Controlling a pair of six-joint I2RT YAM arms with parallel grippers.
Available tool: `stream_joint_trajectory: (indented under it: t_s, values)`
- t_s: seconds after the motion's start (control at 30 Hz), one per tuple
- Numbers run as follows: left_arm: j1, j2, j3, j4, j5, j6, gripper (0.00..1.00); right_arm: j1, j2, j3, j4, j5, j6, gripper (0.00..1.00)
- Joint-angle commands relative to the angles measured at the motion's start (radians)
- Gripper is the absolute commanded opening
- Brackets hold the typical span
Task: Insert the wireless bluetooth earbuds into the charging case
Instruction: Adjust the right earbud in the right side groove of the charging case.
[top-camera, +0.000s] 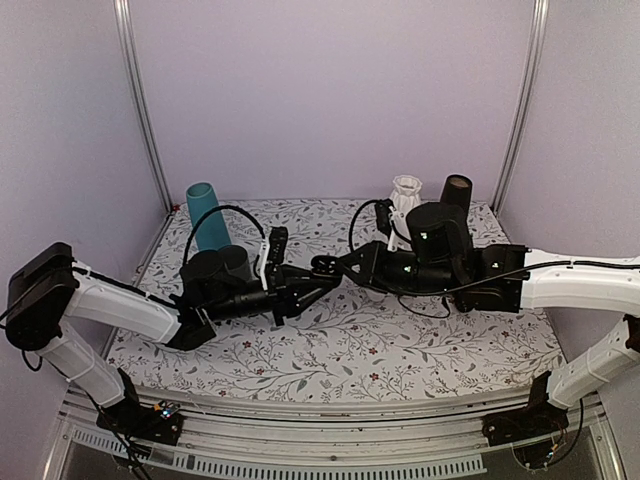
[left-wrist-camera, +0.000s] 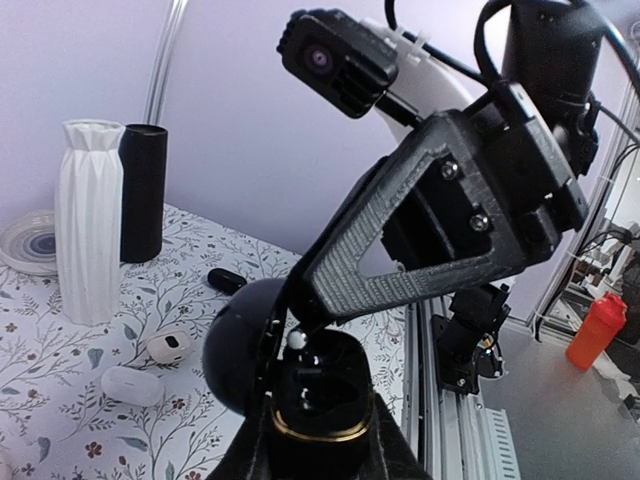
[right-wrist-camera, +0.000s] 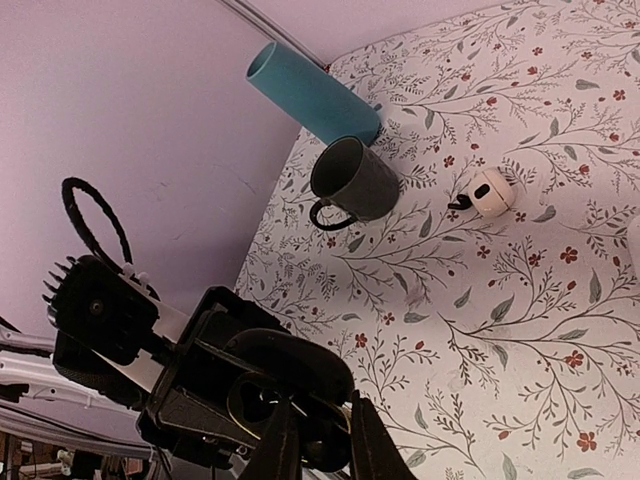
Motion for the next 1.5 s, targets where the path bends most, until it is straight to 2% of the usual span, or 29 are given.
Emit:
stream_joint_trajectory:
  t_s: [0.0, 0.37, 0.63, 0.97, 1.47]
  values:
    - [-0.015, -0.042, 0.028, -0.069, -0.039, 0.083, 0.00, -0.005, 0.003, 0.054, -0.068, 0.004, -0.073, 0.08]
    - [-0.016, -0.091, 0.019, -0.166, -0.005, 0.265, 0.00, -0.005, 0.026, 0.212, -0.293, -0.101, -0.299, 0.07]
    - [-0.011, -0.119, 0.033, -0.246, 0.041, 0.308, 0.00, -0.003, 0.054, 0.297, -0.447, -0.162, -0.462, 0.06]
    - [0.008, -0.104, 0.064, -0.277, 0.162, 0.242, 0.00, 0.023, 0.072, 0.337, -0.573, -0.082, -0.561, 0.05]
    - [0.014, -0.098, 0.077, -0.289, 0.199, 0.228, 0.00, 0.076, 0.170, 0.429, -0.702, 0.050, -0.608, 0.05]
